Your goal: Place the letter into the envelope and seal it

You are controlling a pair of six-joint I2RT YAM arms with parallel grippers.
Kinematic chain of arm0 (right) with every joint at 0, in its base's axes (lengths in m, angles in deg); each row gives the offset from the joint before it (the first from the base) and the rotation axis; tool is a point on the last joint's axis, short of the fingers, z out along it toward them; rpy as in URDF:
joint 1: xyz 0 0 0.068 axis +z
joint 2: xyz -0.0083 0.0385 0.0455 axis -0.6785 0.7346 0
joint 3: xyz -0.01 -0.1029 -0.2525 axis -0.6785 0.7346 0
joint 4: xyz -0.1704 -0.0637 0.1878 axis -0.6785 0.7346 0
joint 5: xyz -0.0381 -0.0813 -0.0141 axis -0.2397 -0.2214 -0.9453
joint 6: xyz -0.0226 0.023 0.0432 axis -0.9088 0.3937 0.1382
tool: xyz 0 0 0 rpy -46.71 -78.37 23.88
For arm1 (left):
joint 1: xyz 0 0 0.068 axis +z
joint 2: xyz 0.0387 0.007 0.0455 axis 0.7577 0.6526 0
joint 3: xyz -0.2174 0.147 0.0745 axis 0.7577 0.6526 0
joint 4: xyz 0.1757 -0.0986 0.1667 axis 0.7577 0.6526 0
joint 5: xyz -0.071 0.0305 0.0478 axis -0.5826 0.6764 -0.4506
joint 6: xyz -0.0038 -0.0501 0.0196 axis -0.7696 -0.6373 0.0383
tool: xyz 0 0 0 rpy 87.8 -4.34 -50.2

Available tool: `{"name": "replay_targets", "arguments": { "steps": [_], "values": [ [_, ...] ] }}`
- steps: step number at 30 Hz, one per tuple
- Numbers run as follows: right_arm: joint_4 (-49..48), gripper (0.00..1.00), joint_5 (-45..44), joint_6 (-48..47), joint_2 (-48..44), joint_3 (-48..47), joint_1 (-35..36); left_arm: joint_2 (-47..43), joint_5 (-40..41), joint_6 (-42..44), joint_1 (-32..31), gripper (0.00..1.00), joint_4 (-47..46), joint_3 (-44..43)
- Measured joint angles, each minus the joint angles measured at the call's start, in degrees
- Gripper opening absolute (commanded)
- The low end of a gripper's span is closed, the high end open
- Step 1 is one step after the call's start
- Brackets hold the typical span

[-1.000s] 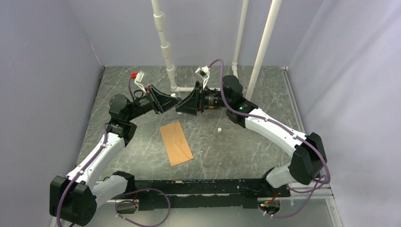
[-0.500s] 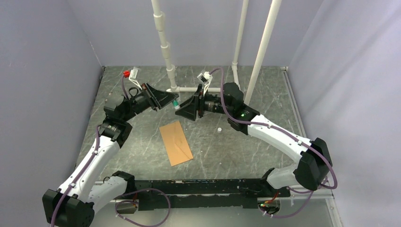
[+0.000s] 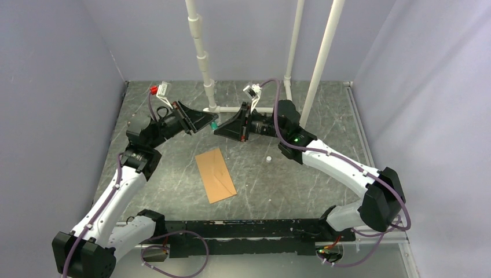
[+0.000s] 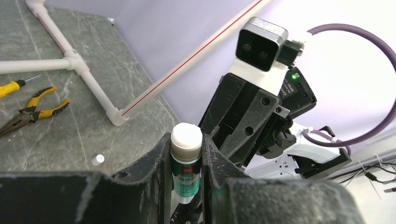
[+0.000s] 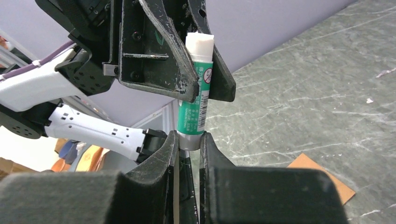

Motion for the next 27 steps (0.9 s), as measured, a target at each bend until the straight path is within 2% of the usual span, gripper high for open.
{"name": "replay_targets", "arguments": {
  "steps": [3,8,14,16,18,21,24,27],
  "values": [
    [-1.44,0.0,1.07,1.79,0.0,0.02,-0.22,-0.02,-1.09,0.0,0.07,0.02,-1.79,-0.02],
    [-6.27,0.0,4.39,6.64,-0.5,1.11,-0.46,-0.22,-5.81,0.22,0.28,0.02,-7.04,-0.02],
    [-18.16,0.0,8.7,16.04,-1.05,4.48,-0.15,-1.99,-10.67,0.52,-0.13,0.03,-12.11,-0.2],
    [-17.94,0.0,8.35,15.39,-1.36,4.5,0.26,-2.56,-10.36,1.18,-0.24,0.02,-10.69,-0.7],
    [-13.2,0.0,5.77,10.82,-2.49,3.69,1.29,-2.93,-9.4,2.1,-0.28,0.02,-7.67,-1.36],
    [-0.7,0.0,-3.89,-0.79,-3.39,-1.01,4.5,-3.3,-3.76,4.02,-0.2,0.02,0.57,-3.67],
    [10.14,0.0,-19.5,-14.05,-2.03,-7.67,9.44,-2.99,3.76,5.33,0.15,0.02,8.98,-7.23],
    [15.96,0.0,-35.8,-24.52,2.32,-14.49,13.68,-0.72,11.91,6.38,0.42,0.02,17.16,-12.09]
  ]
}}
